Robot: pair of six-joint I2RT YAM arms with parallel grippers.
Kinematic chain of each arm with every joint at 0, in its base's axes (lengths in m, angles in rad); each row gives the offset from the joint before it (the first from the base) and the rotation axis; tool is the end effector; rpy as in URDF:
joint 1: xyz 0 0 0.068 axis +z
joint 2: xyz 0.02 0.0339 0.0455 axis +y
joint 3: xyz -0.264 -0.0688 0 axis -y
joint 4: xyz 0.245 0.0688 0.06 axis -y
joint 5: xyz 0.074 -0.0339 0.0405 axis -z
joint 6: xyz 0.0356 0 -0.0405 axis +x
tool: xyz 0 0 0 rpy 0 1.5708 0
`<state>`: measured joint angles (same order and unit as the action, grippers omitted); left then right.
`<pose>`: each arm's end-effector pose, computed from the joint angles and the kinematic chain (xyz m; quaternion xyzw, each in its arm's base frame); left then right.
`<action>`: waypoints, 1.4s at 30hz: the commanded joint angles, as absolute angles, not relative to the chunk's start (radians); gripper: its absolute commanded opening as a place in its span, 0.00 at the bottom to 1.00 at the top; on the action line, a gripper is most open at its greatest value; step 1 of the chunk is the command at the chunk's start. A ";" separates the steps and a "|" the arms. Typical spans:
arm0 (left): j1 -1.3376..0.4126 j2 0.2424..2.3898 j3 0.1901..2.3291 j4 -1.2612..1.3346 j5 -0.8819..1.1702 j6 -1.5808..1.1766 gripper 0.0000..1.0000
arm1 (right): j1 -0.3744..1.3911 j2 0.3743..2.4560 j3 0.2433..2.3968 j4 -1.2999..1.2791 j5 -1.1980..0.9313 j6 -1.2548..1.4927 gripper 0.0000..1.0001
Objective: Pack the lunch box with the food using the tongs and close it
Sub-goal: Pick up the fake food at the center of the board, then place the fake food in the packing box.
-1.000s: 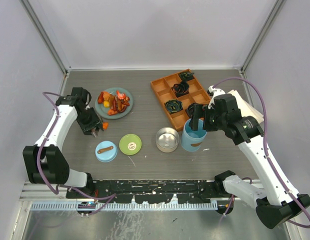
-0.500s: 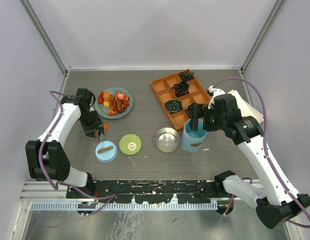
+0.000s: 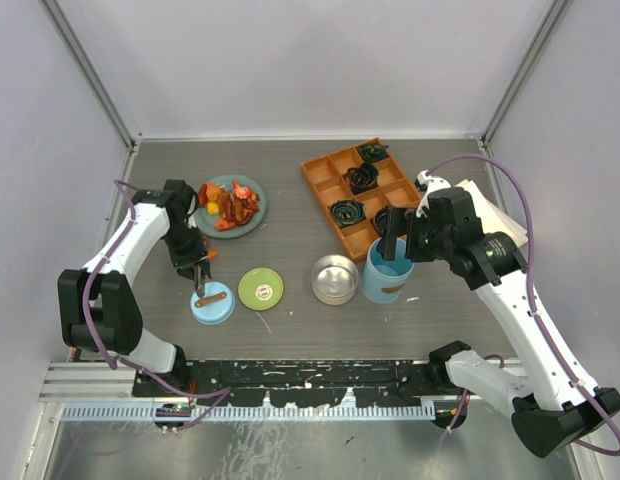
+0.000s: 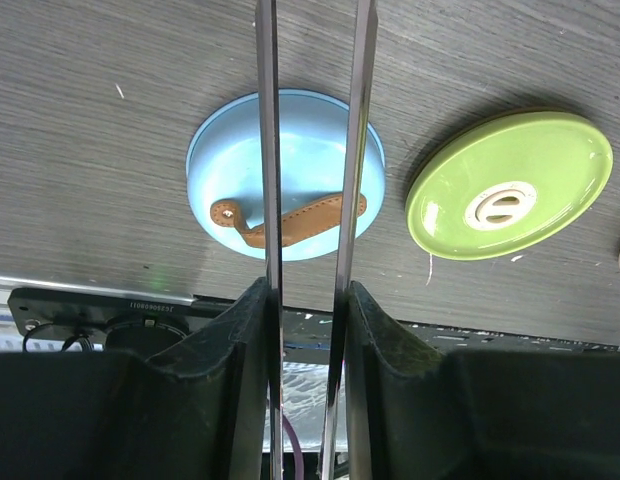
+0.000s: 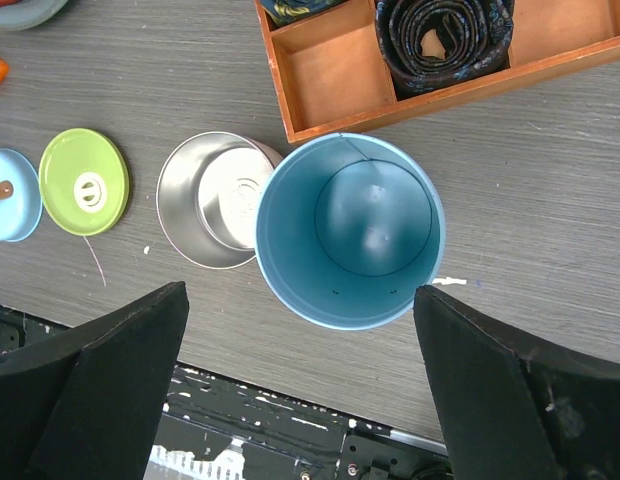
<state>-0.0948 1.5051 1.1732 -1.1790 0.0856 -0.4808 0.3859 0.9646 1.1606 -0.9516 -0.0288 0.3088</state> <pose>0.2589 -0.0277 0.2446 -0.1903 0.9803 -0.0495 0.0165 0.1645 0.0679 0.3619 -0.0411 0.9171 0.1474 0.3682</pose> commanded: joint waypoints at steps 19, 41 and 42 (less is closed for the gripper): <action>-0.105 1.336 1.427 -1.386 0.045 -0.451 0.10 | 0.388 0.953 1.179 -0.918 -0.026 0.321 1.00; -0.862 1.550 1.955 -1.236 0.082 -0.632 0.08 | 0.361 0.893 1.152 -1.035 0.358 0.496 1.00; -0.887 1.567 1.970 -1.223 0.089 -0.631 0.08 | 0.342 0.889 1.147 -1.037 0.364 0.513 1.00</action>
<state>-0.8001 1.5177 1.8885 -1.3331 0.0750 -0.6106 0.3786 0.9192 1.1587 -1.0260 0.2588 0.4171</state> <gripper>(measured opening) 0.299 0.998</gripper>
